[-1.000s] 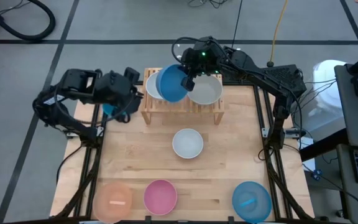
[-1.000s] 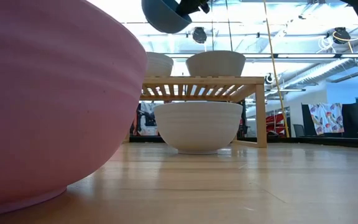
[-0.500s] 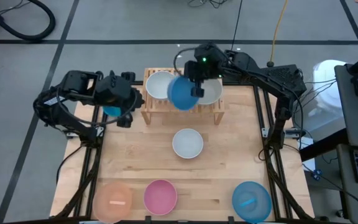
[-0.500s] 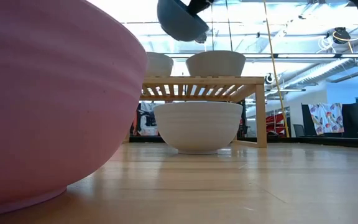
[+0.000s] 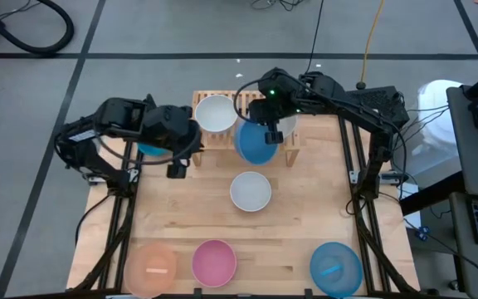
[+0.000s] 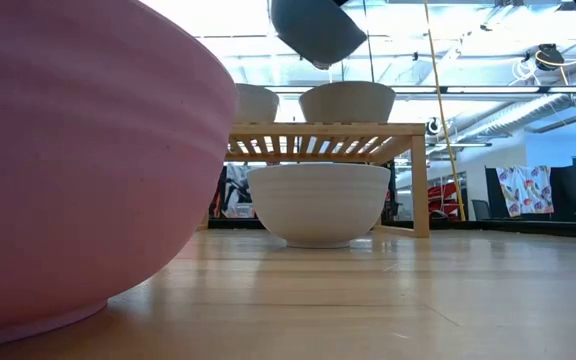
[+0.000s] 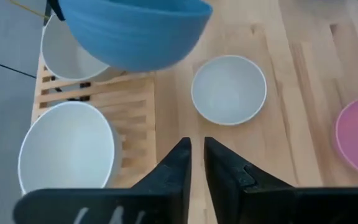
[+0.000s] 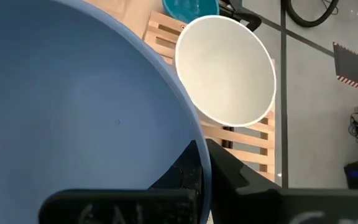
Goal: Place and stack bowls onto a shelf
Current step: Stack the bottom small blue bowl on top of the small white bowl on the shelf
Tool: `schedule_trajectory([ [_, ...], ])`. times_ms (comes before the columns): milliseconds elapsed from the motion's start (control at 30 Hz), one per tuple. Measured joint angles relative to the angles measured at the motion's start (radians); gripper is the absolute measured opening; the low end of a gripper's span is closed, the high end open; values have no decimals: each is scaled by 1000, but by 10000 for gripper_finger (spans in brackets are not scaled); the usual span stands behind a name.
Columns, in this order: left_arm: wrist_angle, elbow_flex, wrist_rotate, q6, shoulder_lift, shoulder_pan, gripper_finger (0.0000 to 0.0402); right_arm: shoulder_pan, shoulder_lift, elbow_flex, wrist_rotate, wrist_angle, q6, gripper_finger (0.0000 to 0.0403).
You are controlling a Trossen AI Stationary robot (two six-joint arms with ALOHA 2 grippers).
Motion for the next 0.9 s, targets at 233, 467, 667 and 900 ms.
schedule_trajectory([
  [233, 9, 0, 42, 29, 55, -27, 85, 4, 0, 0, 0, -51, -26, 0],
  [467, 52, 1, 42, 280, 117, -123, 85, 4, 0, 0, -2, -153, 6, 0],
  [667, 87, 2, -73, 422, 167, -181, 86, 4, 0, 0, 0, -231, 129, 0],
  [900, 134, 0, -174, 351, 221, -175, 86, 6, 0, -2, 88, -316, 309, 0],
])
